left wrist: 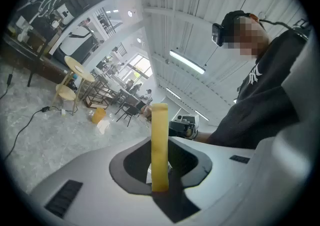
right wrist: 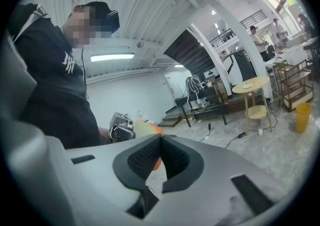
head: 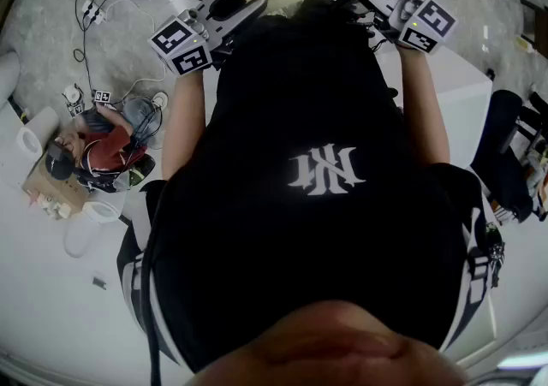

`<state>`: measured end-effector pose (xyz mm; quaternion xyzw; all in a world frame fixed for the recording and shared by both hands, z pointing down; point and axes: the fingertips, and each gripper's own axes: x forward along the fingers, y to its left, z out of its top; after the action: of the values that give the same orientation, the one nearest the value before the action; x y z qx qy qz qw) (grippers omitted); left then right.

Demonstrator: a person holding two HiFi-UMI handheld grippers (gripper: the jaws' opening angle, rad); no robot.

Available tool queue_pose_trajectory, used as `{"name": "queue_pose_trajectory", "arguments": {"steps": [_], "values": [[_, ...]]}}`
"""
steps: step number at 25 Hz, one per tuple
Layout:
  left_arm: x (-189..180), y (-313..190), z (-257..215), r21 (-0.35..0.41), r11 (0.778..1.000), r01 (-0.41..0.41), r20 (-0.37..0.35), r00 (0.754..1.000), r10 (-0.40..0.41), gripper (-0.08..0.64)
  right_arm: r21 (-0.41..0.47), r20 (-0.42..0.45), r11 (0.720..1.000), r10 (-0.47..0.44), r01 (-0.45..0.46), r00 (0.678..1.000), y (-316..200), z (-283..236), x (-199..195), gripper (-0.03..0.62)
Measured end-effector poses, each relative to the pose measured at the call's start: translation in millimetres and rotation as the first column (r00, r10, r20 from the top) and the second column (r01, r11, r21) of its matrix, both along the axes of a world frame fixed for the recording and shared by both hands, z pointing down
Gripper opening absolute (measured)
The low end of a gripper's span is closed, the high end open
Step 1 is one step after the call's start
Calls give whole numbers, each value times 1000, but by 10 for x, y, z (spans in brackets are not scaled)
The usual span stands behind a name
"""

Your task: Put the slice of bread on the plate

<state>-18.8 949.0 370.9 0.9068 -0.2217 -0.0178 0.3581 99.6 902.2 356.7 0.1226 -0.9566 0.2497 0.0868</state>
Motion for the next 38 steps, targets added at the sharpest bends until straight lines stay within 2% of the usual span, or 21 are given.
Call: {"name": "queue_pose_trajectory", "arguments": {"steps": [4, 8, 19, 24, 32, 35, 38], "values": [[17, 21, -56, 21, 1000, -22, -9, 1000, 22, 98, 33, -6, 999, 14, -14, 1000, -50, -113, -5, 0], [-24, 26, -82, 7, 1000, -13, -11, 1000, 13, 98, 57, -19, 998, -5, 6, 1000, -53, -153, -62, 2], [-112, -8, -64, -3, 1000, 2, -34, 999, -2, 98, 53, -25, 999, 13, -12, 1000, -37, -170, -41, 3], [-94, -55, -15, -12, 1000, -20, -60, 998, 20, 98, 59, -52, 997, 51, -48, 997, -104, -154, -11, 3], [135, -327, 20, -16, 998, -66, -74, 995, 65, 98, 54, -64, 986, 161, -157, 985, -277, -92, 369, 3], [141, -507, -11, -6, 997, -72, -56, 996, 72, 98, 66, -39, 985, 161, -158, 986, -425, -67, 362, 3], [102, -733, -52, -5, 999, -41, -66, 997, 40, 98, 88, -12, 986, 142, -140, 990, -603, -110, 328, 3]]}}
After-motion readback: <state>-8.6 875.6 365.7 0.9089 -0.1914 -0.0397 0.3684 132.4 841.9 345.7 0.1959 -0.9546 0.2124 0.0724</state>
